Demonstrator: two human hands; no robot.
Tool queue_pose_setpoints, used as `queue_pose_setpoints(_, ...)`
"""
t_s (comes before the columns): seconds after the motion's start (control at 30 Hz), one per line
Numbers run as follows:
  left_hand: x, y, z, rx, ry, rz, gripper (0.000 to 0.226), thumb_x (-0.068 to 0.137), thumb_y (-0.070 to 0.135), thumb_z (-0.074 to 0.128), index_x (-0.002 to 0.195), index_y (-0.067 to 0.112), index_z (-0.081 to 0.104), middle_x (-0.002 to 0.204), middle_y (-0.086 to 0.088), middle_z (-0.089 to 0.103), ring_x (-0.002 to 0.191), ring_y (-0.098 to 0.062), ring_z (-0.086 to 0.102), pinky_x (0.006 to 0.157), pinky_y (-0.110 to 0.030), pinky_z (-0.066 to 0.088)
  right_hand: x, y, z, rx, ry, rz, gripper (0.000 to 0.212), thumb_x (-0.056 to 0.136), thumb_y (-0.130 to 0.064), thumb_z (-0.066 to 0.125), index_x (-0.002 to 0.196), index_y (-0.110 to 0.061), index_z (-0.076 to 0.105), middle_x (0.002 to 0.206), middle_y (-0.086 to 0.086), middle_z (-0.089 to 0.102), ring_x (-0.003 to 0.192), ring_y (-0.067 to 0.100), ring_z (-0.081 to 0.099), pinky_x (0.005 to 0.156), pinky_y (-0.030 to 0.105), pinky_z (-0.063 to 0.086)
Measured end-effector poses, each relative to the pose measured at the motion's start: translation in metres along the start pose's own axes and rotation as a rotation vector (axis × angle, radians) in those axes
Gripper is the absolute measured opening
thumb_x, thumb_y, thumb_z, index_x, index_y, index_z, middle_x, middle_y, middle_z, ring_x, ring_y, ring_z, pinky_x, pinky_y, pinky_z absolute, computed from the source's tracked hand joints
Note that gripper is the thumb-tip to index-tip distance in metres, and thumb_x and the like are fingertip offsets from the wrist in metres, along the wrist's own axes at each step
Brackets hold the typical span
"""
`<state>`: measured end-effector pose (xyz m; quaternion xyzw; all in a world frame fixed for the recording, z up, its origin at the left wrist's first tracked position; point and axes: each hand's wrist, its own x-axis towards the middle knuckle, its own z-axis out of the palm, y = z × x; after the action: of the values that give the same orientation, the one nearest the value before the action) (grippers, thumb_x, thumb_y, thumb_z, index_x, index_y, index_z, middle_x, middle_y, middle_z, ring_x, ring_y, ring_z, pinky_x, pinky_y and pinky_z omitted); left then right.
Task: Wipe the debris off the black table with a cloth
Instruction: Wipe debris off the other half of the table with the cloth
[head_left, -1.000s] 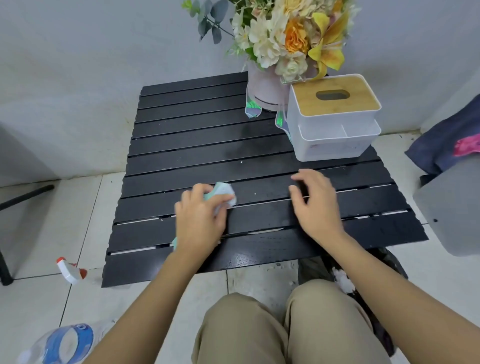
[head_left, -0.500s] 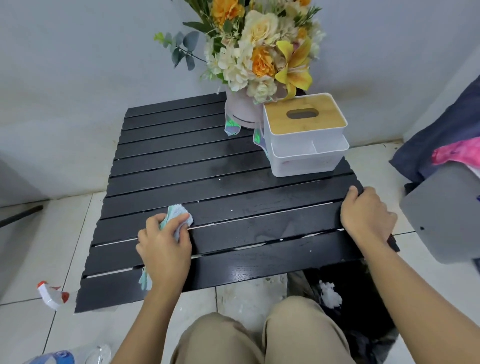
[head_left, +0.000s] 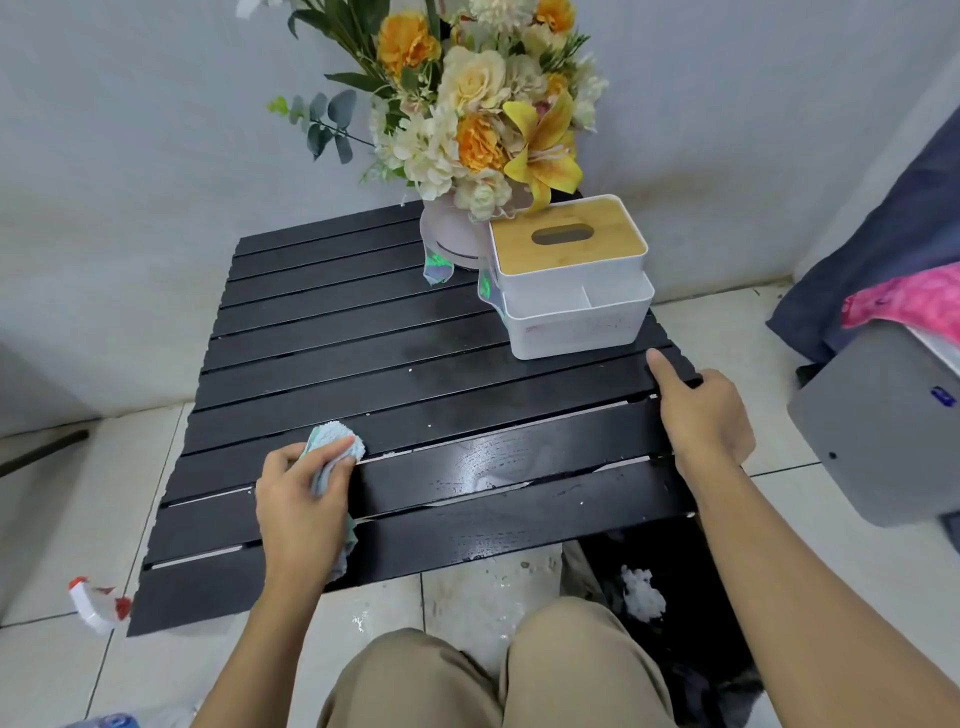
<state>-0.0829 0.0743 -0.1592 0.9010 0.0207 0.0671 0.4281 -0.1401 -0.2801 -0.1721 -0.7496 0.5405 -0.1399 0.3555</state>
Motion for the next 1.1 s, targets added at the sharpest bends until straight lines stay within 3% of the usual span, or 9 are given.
queue_pose_setpoints(0.2,-0.007,-0.005,0.002,0.346,0.044,0.210,0.015,0.081,0.028,0.075,0.096,0.032,0.076,0.111,-0.002,0.057,0.097,-0.030,0.047,0.086,-0.044,0.039,-0.002,-0.004,-0.001,0.038,0.002,0.009,0.063,0.075,-0.080,0.050,0.080,-0.017,0.058,0.082,0.000,0.065,0.078,0.028,0.058,0.067,0.034,0.039)
queue_pose_setpoints(0.33,-0.007,0.003,0.025,0.329,-0.001,0.309,0.010,0.081,0.020,0.076,0.089,0.026,0.078,0.107,0.002,0.064,0.088,-0.026,0.045,0.081,-0.042,0.043,-0.003,-0.005,-0.001,0.023,0.003,0.018,0.066,0.072,-0.082,0.051,0.082,-0.017,0.061,0.084,0.001,0.066,0.080,0.029,0.059,0.067,0.034,0.040)
queue_pose_setpoints(0.47,0.009,-0.012,0.010,0.256,-0.088,0.427,0.018,0.085,0.029,0.064,0.096,0.037,0.075,0.107,0.007,0.065,0.086,-0.025,0.052,0.080,-0.046,0.046,-0.004,-0.007,-0.004,0.044,-0.002,0.028,0.064,0.072,-0.080,0.055,0.080,-0.016,0.061,0.081,0.001,0.065,0.077,0.029,0.058,0.066,0.033,0.037)
queue_pose_setpoints(0.6,0.014,-0.019,-0.010,0.151,-0.161,0.218,0.053,0.090,0.026,0.063,0.137,0.042,0.042,0.115,0.015,0.060,0.100,-0.019,0.057,0.093,-0.046,0.044,-0.004,-0.007,-0.003,0.040,0.020,0.033,0.066,0.071,-0.081,0.055,0.080,-0.016,0.061,0.080,0.001,0.065,0.076,0.029,0.058,0.065,0.033,0.036)
queue_pose_setpoints(0.67,0.012,-0.009,-0.002,0.080,-0.128,0.124,0.048,0.087,0.028,0.064,0.131,0.038,0.047,0.110,0.013,0.063,0.098,-0.021,0.059,0.095,-0.048,0.044,-0.004,-0.007,-0.002,0.032,0.028,0.038,0.067,0.070,-0.081,0.055,0.080,-0.015,0.062,0.081,0.001,0.065,0.077,0.029,0.057,0.066,0.033,0.036)
queue_pose_setpoints(0.8,-0.005,0.026,0.028,0.041,-0.092,0.126,0.023,0.080,0.033,0.061,0.103,0.033,0.064,0.092,0.018,0.065,0.091,-0.019,0.058,0.092,-0.049,0.044,-0.005,-0.008,-0.001,0.031,0.037,0.034,0.068,0.069,-0.082,0.054,0.080,-0.016,0.062,0.081,0.001,0.065,0.077,0.029,0.058,0.065,0.033,0.036)
queue_pose_setpoints(0.9,-0.015,0.040,0.039,0.044,-0.152,0.209,0.021,0.084,0.022,0.067,0.102,0.032,0.065,0.087,0.021,0.062,0.088,-0.018,0.055,0.089,-0.048,0.044,-0.004,-0.008,-0.002,0.036,0.046,0.031,0.068,0.070,-0.081,0.055,0.079,-0.014,0.062,0.080,0.002,0.065,0.076,0.029,0.057,0.064,0.033,0.036)
queue_pose_setpoints(0.97,-0.008,0.028,0.027,0.104,-0.164,0.250,0.019,0.085,0.026,0.066,0.102,0.034,0.065,0.090,0.018,0.065,0.090,-0.019,0.056,0.088,-0.048,0.045,-0.004,-0.006,-0.002,0.036,0.052,0.030,0.068,0.069,-0.082,0.055,0.078,-0.015,0.063,0.080,0.002,0.065,0.076,0.029,0.057,0.065,0.033,0.037)
queue_pose_setpoints(1.1,0.010,-0.017,-0.017,0.140,-0.046,0.077,0.019,0.085,0.027,0.066,0.099,0.037,0.061,0.090,0.013,0.068,0.091,-0.021,0.060,0.087,-0.048,0.048,-0.004,-0.006,-0.001,0.032,0.035,0.022,0.067,0.069,-0.081,0.055,0.079,-0.015,0.062,0.083,0.002,0.065,0.078,0.031,0.058,0.066,0.033,0.037)
